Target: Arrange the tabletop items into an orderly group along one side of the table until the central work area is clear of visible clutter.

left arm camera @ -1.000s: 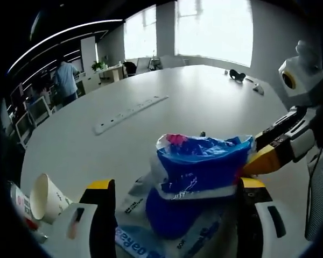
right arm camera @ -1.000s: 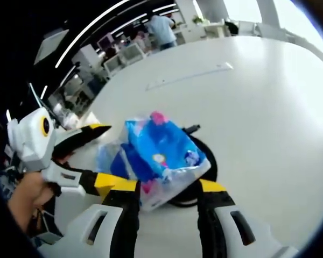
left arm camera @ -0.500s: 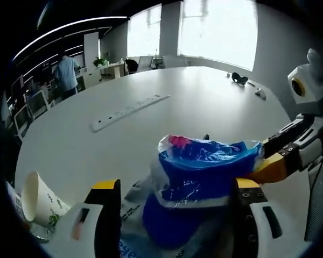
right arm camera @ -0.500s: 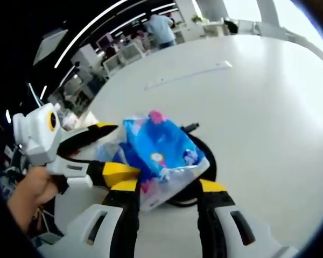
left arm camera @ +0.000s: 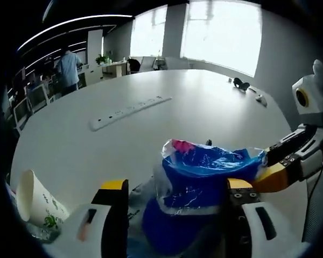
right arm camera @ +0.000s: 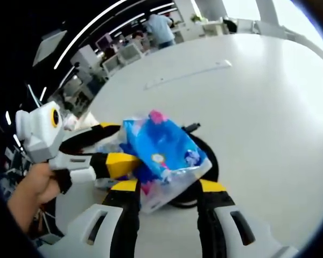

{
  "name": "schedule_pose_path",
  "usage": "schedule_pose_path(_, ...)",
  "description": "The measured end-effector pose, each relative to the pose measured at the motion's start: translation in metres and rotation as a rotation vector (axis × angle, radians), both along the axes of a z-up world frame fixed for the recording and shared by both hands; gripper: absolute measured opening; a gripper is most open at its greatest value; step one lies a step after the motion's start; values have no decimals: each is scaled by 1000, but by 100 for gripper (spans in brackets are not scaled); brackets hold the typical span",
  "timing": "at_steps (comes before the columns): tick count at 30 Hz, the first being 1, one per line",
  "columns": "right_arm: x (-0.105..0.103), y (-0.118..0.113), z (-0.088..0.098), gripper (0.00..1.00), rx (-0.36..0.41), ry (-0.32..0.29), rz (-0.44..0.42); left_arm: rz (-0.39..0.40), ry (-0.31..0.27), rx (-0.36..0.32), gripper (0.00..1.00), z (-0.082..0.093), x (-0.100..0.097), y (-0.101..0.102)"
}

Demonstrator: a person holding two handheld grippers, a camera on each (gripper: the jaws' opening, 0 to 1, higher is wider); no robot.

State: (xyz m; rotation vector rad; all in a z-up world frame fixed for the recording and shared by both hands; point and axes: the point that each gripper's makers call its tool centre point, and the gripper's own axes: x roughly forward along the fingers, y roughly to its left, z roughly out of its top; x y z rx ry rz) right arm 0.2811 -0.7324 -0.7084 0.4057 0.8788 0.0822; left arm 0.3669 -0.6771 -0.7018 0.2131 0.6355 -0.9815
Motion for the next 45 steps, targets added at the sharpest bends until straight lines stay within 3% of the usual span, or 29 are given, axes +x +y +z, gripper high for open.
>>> schedule_pose_path(29,2,0,-5,36,-5,19,-5,-31,4,-18,37,0,-3,-7)
schedule_pose_path(45,2,-3,-6,36,2,27,-23,8,16,-30,23,0,1,1)
